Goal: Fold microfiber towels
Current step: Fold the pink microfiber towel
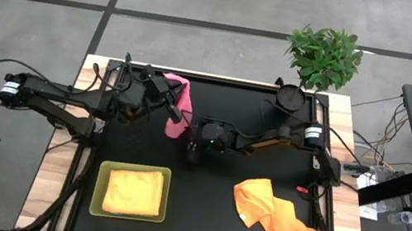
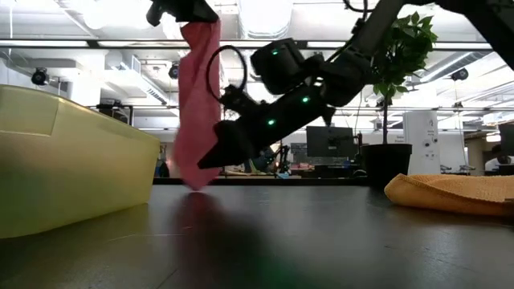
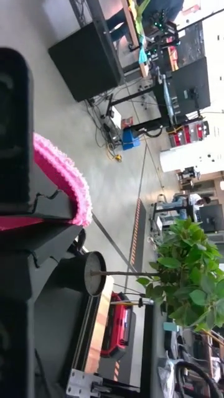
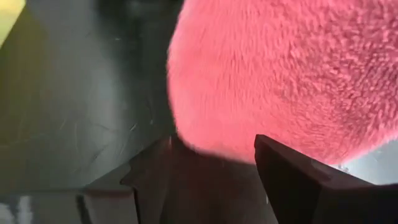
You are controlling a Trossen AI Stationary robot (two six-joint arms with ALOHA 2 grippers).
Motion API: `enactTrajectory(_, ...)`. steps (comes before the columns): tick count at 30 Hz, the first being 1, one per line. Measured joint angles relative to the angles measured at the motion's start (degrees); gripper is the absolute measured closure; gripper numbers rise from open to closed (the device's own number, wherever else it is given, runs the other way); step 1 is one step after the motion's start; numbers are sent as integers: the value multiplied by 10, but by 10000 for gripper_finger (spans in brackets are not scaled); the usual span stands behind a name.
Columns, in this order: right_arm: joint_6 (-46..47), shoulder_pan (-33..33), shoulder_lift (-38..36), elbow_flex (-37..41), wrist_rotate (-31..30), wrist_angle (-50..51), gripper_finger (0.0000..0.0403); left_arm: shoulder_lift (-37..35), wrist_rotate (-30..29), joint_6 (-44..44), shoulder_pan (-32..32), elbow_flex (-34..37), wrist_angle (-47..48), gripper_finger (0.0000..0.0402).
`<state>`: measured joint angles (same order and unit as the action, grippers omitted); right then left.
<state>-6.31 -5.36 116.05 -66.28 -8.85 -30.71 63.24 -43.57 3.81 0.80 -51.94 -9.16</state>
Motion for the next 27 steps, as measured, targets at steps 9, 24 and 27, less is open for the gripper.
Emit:
enactTrajectory(9, 14, 23, 19, -25, -3, -30, 182, 0, -64, 28, 0, 0, -10, 402)
enactTrajectory(24, -64, 36, -1, 23, -170, -151, 184, -4, -90, 55, 0, -1, -147, 402)
enactTrajectory(27, -71, 32, 3, 26, -184, -193, 184, -1, -91, 56, 0, -1, -204, 402)
